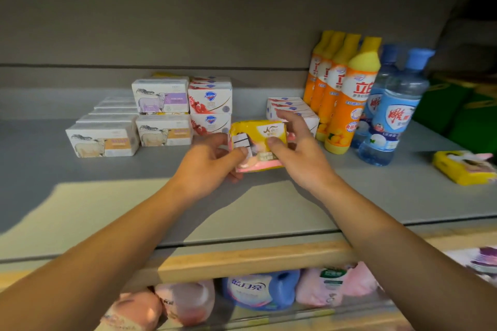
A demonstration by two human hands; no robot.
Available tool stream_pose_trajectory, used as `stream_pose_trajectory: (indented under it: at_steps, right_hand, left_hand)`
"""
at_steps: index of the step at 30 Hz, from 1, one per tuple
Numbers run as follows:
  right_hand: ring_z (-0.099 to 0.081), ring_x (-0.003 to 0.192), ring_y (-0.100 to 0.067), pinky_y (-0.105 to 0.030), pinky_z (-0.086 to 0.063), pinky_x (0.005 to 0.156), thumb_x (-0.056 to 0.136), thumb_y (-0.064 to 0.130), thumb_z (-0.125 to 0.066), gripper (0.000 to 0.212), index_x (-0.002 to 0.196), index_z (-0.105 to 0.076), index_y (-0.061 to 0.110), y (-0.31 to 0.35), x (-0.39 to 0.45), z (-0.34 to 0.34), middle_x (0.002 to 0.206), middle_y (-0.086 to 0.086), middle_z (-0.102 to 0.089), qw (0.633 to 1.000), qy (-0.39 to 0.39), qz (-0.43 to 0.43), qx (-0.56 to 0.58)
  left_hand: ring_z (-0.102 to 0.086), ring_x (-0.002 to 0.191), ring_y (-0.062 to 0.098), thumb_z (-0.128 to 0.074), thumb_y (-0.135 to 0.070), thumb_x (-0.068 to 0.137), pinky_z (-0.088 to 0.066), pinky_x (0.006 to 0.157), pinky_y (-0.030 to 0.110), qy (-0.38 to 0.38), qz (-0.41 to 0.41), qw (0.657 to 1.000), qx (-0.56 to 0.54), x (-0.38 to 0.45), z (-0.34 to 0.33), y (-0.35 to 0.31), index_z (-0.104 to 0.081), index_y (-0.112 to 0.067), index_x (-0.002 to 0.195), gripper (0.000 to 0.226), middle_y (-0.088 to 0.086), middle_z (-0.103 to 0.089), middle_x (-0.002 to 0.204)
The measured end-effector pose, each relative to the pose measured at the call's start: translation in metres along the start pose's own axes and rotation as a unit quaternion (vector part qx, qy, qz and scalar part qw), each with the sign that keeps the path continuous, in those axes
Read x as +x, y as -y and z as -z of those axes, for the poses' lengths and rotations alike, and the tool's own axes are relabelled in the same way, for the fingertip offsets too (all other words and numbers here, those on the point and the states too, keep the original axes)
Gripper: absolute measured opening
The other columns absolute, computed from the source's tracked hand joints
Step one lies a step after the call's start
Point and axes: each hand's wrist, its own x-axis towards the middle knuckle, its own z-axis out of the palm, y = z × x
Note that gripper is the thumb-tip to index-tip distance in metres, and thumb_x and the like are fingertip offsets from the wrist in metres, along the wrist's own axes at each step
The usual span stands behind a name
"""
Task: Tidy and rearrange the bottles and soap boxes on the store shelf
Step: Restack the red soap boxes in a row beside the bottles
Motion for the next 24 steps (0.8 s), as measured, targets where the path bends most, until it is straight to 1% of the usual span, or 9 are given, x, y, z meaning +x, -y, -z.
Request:
stream_pose_trajectory:
  at_steps: [3, 6, 8, 11, 13, 17, 19, 20, 24]
  right_hand:
    - [-0.039, 0.131, -0.007, -0.016, -0.033, 0.105, 0.076, 0.033, -0.079, 0.074, 0.141, -0.043, 0.026, 0.005, -0.020, 0.032, 0.142, 0.004, -0.041, 0.974, 0.039, 0.138, -0.177]
    - [-0.036, 0.129, -0.006, -0.021, -0.033, 0.106, 0.067, 0.040, -0.085, 0.093, 0.145, -0.036, 0.029, 0.009, -0.039, 0.067, 0.145, 0.002, -0.036, 0.949, 0.112, 0.123, -0.267]
    - [-0.043, 0.124, -0.002, -0.019, -0.038, 0.102, 0.070, 0.032, -0.086, 0.088, 0.142, -0.037, 0.032, 0.008, -0.051, 0.092, 0.140, 0.004, -0.041, 0.968, 0.104, 0.085, -0.212]
    - [-0.057, 0.101, 0.011, -0.011, -0.046, 0.085, 0.080, 0.015, -0.079, 0.064, 0.132, -0.044, 0.027, -0.002, -0.071, 0.128, 0.126, 0.012, -0.052, 0.999, -0.033, -0.003, -0.020]
    - [-0.064, 0.091, 0.004, -0.018, -0.052, 0.077, 0.085, 0.017, -0.075, 0.045, 0.122, -0.051, 0.020, -0.012, -0.083, 0.151, 0.111, 0.012, -0.062, 0.990, -0.119, -0.074, 0.030]
    - [-0.070, 0.080, -0.014, -0.033, -0.054, 0.075, 0.082, 0.023, -0.074, 0.024, 0.102, -0.060, 0.020, -0.032, -0.104, 0.197, 0.086, 0.005, -0.072, 0.969, -0.188, -0.127, 0.099]
    - [-0.068, 0.082, -0.017, -0.036, -0.054, 0.080, 0.081, 0.024, -0.074, 0.021, 0.097, -0.062, 0.023, -0.040, -0.109, 0.228, 0.087, 0.005, -0.070, 0.957, -0.240, -0.136, 0.094]
    - [-0.068, 0.085, -0.019, -0.038, -0.054, 0.084, 0.082, 0.024, -0.074, 0.019, 0.098, -0.063, 0.023, -0.045, -0.110, 0.246, 0.090, 0.003, -0.070, 0.950, -0.267, -0.145, 0.072]
    - [-0.066, 0.096, -0.025, -0.038, -0.052, 0.091, 0.089, 0.029, -0.066, 0.027, 0.112, -0.066, 0.015, -0.066, -0.107, 0.310, 0.110, -0.008, -0.070, 0.925, -0.309, -0.204, -0.081]
  left_hand:
    - [-0.067, 0.062, 0.029, -0.060, -0.020, 0.093, -0.059, 0.060, 0.036, 0.031, 0.026, 0.999, -0.026, -0.008, -0.028, -0.016, -0.065, -0.002, 0.096, 0.019, 0.023, -0.070, 0.079]
    - [-0.067, 0.063, 0.027, -0.059, -0.021, 0.094, -0.058, 0.057, 0.031, 0.073, 0.031, 0.996, -0.028, -0.014, -0.054, -0.032, -0.064, 0.001, 0.095, 0.022, 0.025, -0.070, 0.080]
    - [-0.066, 0.061, 0.024, -0.059, -0.020, 0.094, -0.057, 0.054, 0.028, 0.092, 0.025, 0.995, -0.036, -0.018, -0.075, -0.042, -0.066, -0.001, 0.098, 0.021, 0.024, -0.070, 0.081]
    - [-0.064, 0.059, 0.020, -0.061, -0.016, 0.092, -0.056, 0.058, 0.030, 0.096, 0.020, 0.992, -0.074, -0.026, -0.116, -0.055, -0.067, -0.009, 0.099, 0.012, 0.019, -0.068, 0.079]
    - [-0.063, 0.056, 0.018, -0.062, -0.014, 0.091, -0.057, 0.058, 0.030, 0.098, 0.025, 0.989, -0.107, -0.030, -0.146, -0.062, -0.066, -0.012, 0.095, 0.005, 0.013, -0.067, 0.075]
    - [-0.066, 0.060, 0.016, -0.062, -0.020, 0.092, -0.057, 0.059, 0.029, 0.145, 0.024, 0.982, -0.115, -0.035, -0.201, -0.069, -0.066, -0.019, 0.089, 0.005, 0.002, -0.069, 0.069]
    - [-0.068, 0.072, 0.014, -0.064, -0.026, 0.090, -0.055, 0.072, 0.031, 0.161, -0.028, 0.987, -0.012, -0.032, -0.216, -0.063, -0.066, -0.023, 0.093, 0.005, -0.005, -0.073, 0.077]
    - [-0.068, 0.080, 0.012, -0.067, -0.029, 0.087, -0.054, 0.079, 0.030, 0.164, -0.061, 0.982, 0.072, -0.029, -0.219, -0.059, -0.066, -0.024, 0.100, 0.014, -0.005, -0.074, 0.087]
    - [-0.056, 0.115, 0.020, -0.063, -0.042, 0.087, -0.043, 0.098, 0.029, 0.176, -0.159, 0.901, 0.363, -0.022, -0.218, -0.046, -0.058, -0.021, 0.126, 0.045, -0.001, -0.063, 0.127]
